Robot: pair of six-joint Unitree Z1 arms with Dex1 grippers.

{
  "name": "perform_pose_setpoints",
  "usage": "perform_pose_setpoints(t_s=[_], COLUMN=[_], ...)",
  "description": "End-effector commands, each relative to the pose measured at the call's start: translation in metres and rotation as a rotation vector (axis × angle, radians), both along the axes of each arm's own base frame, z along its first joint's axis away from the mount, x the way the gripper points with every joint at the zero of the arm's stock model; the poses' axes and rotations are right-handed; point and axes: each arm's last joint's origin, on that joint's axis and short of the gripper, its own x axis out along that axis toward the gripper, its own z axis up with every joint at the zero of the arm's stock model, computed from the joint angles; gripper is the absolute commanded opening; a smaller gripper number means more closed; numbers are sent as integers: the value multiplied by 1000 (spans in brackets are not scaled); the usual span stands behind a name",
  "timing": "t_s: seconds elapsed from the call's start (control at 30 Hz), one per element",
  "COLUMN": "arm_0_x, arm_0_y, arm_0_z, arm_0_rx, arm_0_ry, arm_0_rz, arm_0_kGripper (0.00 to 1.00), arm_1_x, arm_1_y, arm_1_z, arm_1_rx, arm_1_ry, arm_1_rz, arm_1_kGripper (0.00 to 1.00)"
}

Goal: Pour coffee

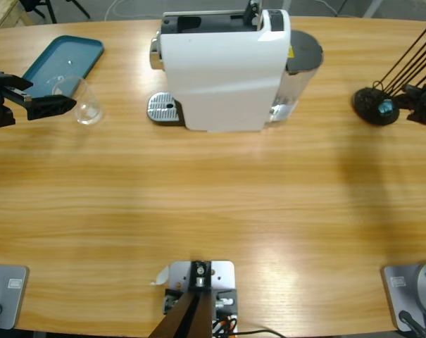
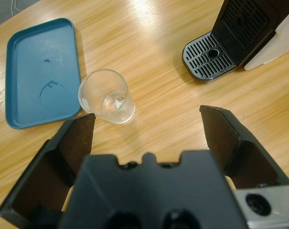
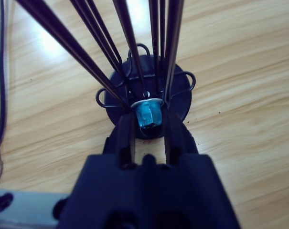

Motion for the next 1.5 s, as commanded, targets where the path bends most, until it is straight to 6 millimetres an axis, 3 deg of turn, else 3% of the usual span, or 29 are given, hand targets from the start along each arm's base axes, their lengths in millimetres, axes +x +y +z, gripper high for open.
perform_pose_setpoints(t_s=[0.03, 1.17, 1.23, 1.3, 1.33, 1.5], arm_0_x=[2, 4, 4, 4, 4, 4], arm_0_y=[-5, -7, -7, -7, -7, -7], arm_0_z=[-13, -15, -15, -15, -15, -15], arm_0_rx=[25, 31, 31, 31, 31, 32], arm_0_ry=[44, 50, 50, 50, 50, 52], arm_0_rz=[-10, -10, -10, -10, -10, -10], arm_0_kGripper=[945, 945, 945, 945, 945, 945], arm_1_x=[8, 17, 17, 16, 16, 17], arm_1_y=[1, 2, 2, 2, 2, 1], arm_1_z=[-24, -37, -38, -39, -39, -40], arm_1_rx=[17, 15, 14, 13, 9, -6], arm_1_ry=[55, 68, 72, 74, 73, 77], arm_1_rz=[-1, -1, -1, -3, -7, -19], arm_1_kGripper=[177, 173, 90, 75, 8, 0])
